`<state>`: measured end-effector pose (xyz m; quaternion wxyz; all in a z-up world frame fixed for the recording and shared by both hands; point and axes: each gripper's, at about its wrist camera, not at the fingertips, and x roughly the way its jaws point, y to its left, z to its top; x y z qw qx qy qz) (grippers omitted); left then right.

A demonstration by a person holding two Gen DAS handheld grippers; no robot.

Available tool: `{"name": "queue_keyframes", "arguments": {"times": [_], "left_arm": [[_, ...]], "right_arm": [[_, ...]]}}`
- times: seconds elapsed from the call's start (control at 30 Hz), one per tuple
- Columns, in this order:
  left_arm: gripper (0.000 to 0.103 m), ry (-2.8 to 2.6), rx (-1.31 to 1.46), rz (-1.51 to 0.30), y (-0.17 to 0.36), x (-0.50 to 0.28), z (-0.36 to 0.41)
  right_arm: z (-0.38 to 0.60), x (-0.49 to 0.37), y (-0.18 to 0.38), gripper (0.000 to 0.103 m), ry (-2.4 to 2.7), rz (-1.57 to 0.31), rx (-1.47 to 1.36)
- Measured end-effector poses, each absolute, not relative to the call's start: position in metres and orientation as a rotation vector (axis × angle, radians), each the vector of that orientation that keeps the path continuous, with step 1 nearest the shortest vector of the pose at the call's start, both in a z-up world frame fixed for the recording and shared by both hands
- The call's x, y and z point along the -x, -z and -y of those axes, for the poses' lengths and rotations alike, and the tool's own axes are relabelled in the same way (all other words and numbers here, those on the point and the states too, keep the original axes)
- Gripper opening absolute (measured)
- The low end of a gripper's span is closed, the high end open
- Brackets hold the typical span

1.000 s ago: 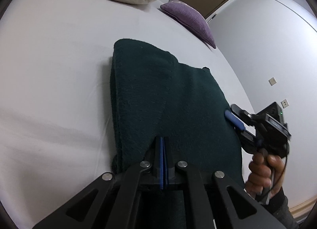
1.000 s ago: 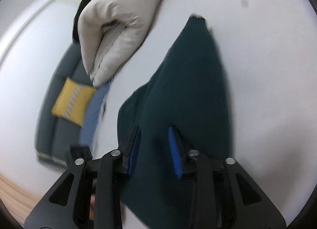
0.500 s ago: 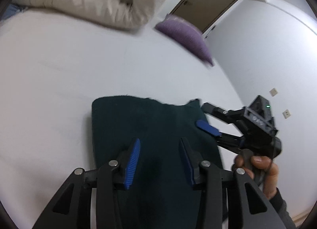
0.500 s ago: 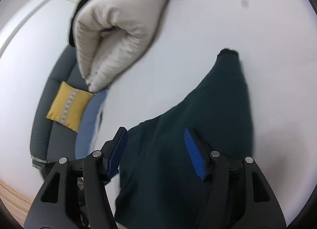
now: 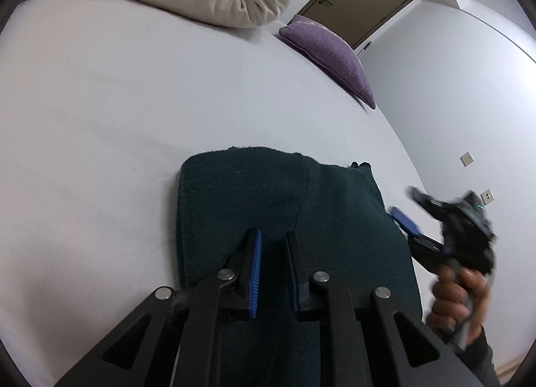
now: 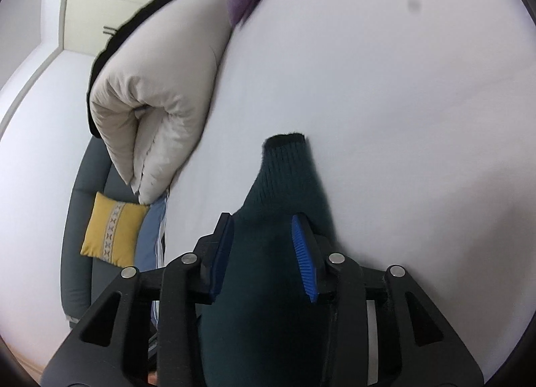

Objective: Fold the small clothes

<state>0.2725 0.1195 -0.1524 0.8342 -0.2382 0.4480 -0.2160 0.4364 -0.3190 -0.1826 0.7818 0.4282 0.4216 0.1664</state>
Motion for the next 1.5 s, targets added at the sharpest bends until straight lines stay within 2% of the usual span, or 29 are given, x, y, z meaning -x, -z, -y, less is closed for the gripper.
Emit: {"name": "queue_keyframes", "arguments": {"times": [0.07, 0.1, 0.2, 0.37, 0.43, 0.47, 0.5, 0.57, 0.63, 0.67, 0.7, 0.73, 0.83, 1.17, 1.23, 1.3, 1.37, 1.43, 1.5], "left_arm": [[0.018, 0.465, 0.520, -0.951, 0.155, -0.275, -0.121], [0.018, 0.469, 0.530, -0.952, 0.156, -0.275, -0.123], [0.018, 0.471, 0.531, -0.952, 0.156, -0.276, -0.124], [0.018, 0.479, 0.530, -0.948, 0.158, -0.272, -0.127], [0.018, 0.479, 0.529, -0.947, 0.159, -0.272, -0.128], [0.018, 0.479, 0.529, -0.948, 0.159, -0.272, -0.127], [0.017, 0.482, 0.542, -0.948, 0.158, -0.272, -0.130], [0.015, 0.481, 0.581, -0.951, 0.154, -0.269, -0.135], [0.031, 0.467, 0.608, -0.929, 0.142, -0.256, -0.147], [0.049, 0.455, 0.610, -0.906, 0.135, -0.249, -0.153], [0.055, 0.438, 0.618, -0.872, 0.128, -0.239, -0.162], [0.063, 0.418, 0.628, -0.852, 0.123, -0.230, -0.171], [0.064, 0.410, 0.645, -0.941, 0.136, -0.226, -0.180], [0.064, 0.481, 0.780, -1.117, 0.169, -0.245, -0.173], [0.064, 0.490, 0.776, -1.144, 0.171, -0.252, -0.167], [0.063, 0.495, 0.764, -1.165, 0.171, -0.257, -0.159], [0.063, 0.504, 0.760, -1.181, 0.171, -0.263, -0.151], [0.056, 0.510, 0.759, -1.197, 0.171, -0.270, -0.142], [0.042, 0.498, 0.744, -1.210, 0.174, -0.275, -0.133]], "right_arm": [[0.318, -0.410, 0.165, 0.042, -0.448, -0.884, -0.931], [0.314, -0.401, 0.158, 0.047, -0.490, -0.883, -0.918], [0.287, -0.364, 0.141, 0.049, -0.623, -0.919, -0.840], [0.256, -0.309, 0.157, 0.050, -0.734, -1.009, -0.701], [0.264, -0.300, 0.177, 0.042, -0.755, -1.007, -0.739], [0.268, -0.300, 0.184, 0.032, -0.763, -0.998, -0.771], [0.274, -0.299, 0.190, 0.030, -0.765, -0.998, -0.796], [0.280, -0.294, 0.188, 0.032, -0.762, -0.999, -0.813], [0.283, -0.285, 0.170, 0.046, -0.725, -0.970, -0.750], [0.286, -0.282, 0.163, 0.065, -0.716, -0.946, -0.742], [0.294, -0.276, 0.151, 0.083, -0.690, -0.901, -0.747], [0.302, -0.276, 0.145, 0.086, -0.653, -0.881, -0.745], [0.323, -0.278, 0.137, 0.086, -0.584, -0.869, -0.746], [0.339, -0.312, 0.189, 0.083, -0.544, -1.047, -0.892], [0.328, -0.327, 0.191, 0.079, -0.550, -1.090, -0.870], [0.313, -0.343, 0.193, 0.068, -0.570, -1.115, -0.861], [0.300, -0.351, 0.197, 0.067, -0.578, -1.150, -0.832], [0.286, -0.359, 0.200, 0.065, -0.569, -1.173, -0.794], [0.278, -0.365, 0.201, 0.065, -0.561, -1.181, -0.787]]}}
